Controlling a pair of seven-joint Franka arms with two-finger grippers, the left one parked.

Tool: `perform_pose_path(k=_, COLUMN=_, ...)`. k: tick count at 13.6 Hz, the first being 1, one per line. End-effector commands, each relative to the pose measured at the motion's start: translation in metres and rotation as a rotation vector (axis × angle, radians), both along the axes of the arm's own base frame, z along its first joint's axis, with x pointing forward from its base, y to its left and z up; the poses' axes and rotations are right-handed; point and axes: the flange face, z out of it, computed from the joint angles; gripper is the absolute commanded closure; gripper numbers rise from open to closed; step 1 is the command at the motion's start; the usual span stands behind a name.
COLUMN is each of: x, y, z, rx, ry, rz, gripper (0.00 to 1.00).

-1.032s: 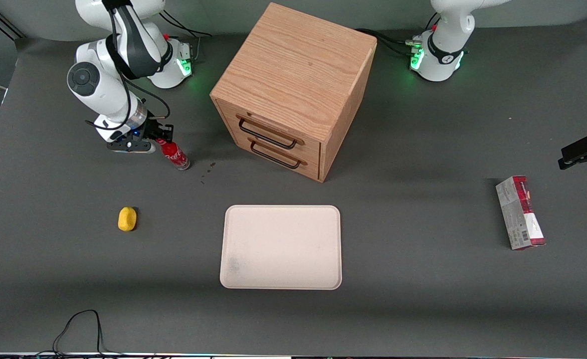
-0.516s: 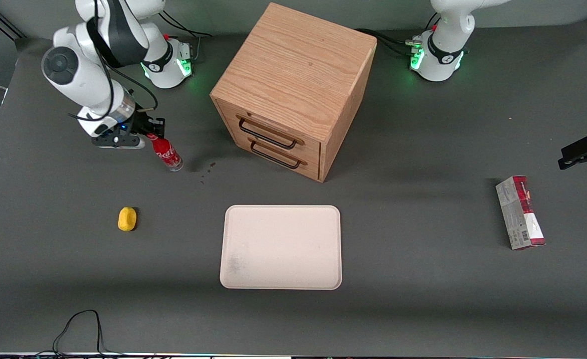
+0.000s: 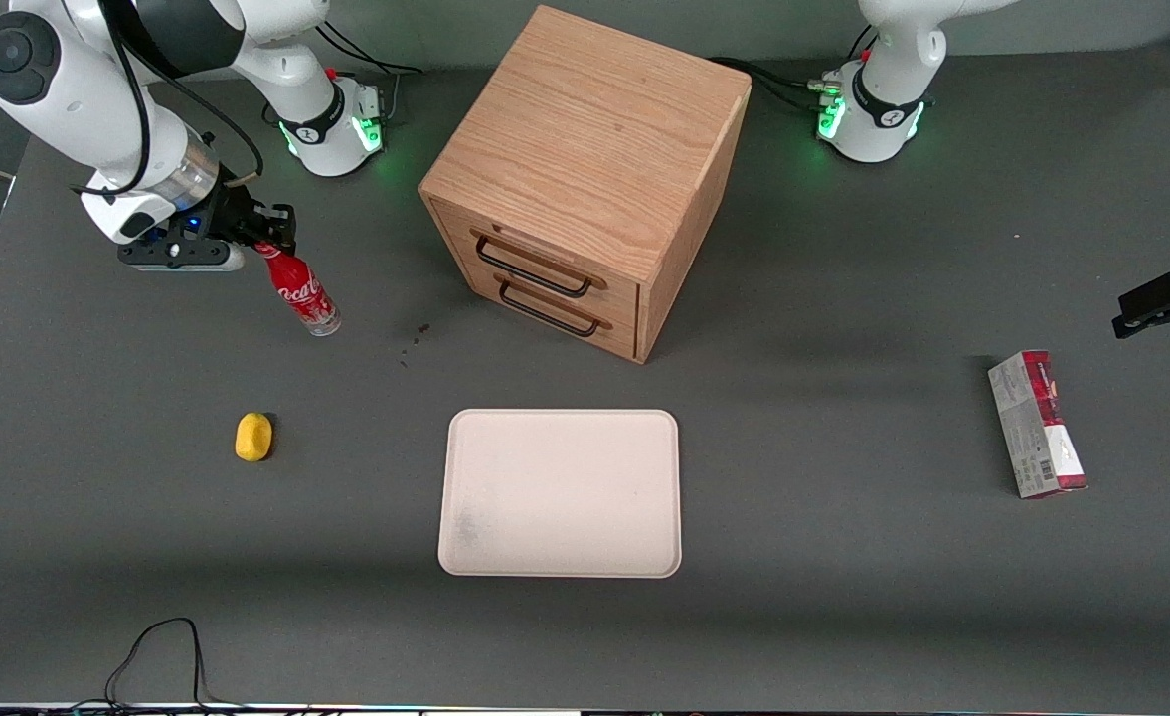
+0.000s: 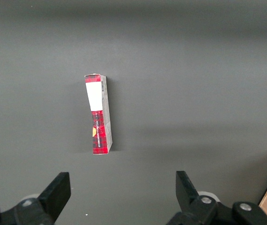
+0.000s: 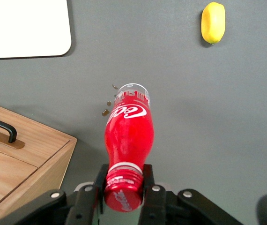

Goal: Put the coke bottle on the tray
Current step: 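Lift the bottle and carry it with the right gripper to the tray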

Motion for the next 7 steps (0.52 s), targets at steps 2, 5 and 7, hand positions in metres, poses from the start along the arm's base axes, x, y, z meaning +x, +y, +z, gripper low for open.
perform_pose_path(k=2, x=0.045, y=0.014, z=0.008, rx=-0.013, ry=-0.006, rz=0.010, gripper=1.00)
perform_pose_path(k=5, x=0.094, y=0.051, z=0.009, rx=-0.009, ry=-0.022, rz=0.033, gripper=1.00)
perform_pose_path(k=7, x=0.127, y=0.083, z=0.002, rx=-0.001, ry=-0.018, rz=0.062, gripper=1.00)
